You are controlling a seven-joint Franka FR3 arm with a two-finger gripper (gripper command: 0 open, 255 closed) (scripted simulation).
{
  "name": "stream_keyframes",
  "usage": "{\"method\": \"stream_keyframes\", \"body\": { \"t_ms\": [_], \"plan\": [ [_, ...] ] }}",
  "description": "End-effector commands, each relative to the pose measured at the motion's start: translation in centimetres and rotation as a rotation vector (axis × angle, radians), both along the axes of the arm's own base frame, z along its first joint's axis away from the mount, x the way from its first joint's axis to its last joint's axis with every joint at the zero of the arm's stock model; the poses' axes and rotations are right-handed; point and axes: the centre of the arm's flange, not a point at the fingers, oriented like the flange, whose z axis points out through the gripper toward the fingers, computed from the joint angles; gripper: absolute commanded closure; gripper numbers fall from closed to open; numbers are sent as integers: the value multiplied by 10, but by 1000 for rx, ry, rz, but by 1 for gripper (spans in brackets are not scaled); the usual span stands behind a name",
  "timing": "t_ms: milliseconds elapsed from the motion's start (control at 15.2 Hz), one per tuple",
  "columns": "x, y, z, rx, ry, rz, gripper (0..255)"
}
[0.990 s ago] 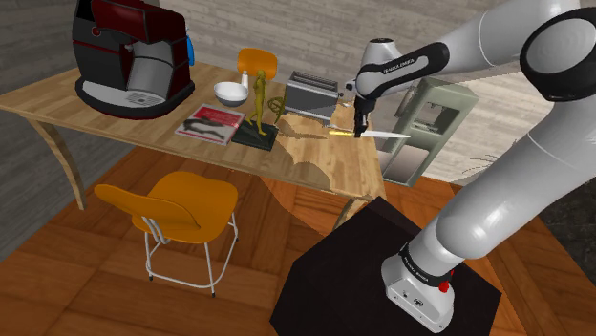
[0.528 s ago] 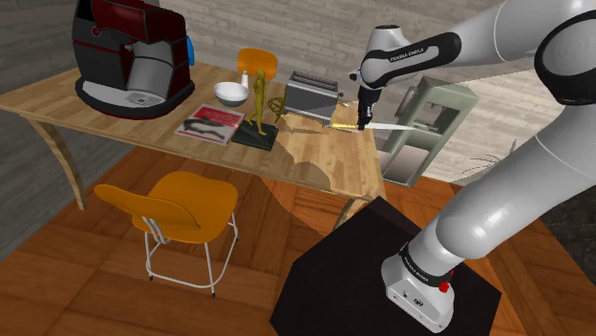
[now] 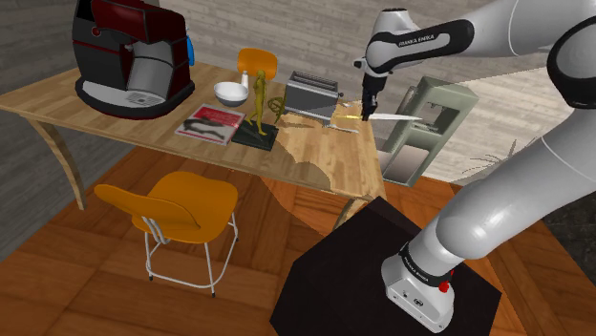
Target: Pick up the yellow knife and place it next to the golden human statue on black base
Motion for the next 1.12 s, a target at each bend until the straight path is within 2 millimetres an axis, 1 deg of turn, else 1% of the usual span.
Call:
{"method": "stream_keyframes", "body": {
  "t_ms": [0, 1056],
  "plan": [
    [0, 0, 11, 0, 0, 0, 255],
    [0, 0, 95, 0, 0, 0, 255]
  ]
}}
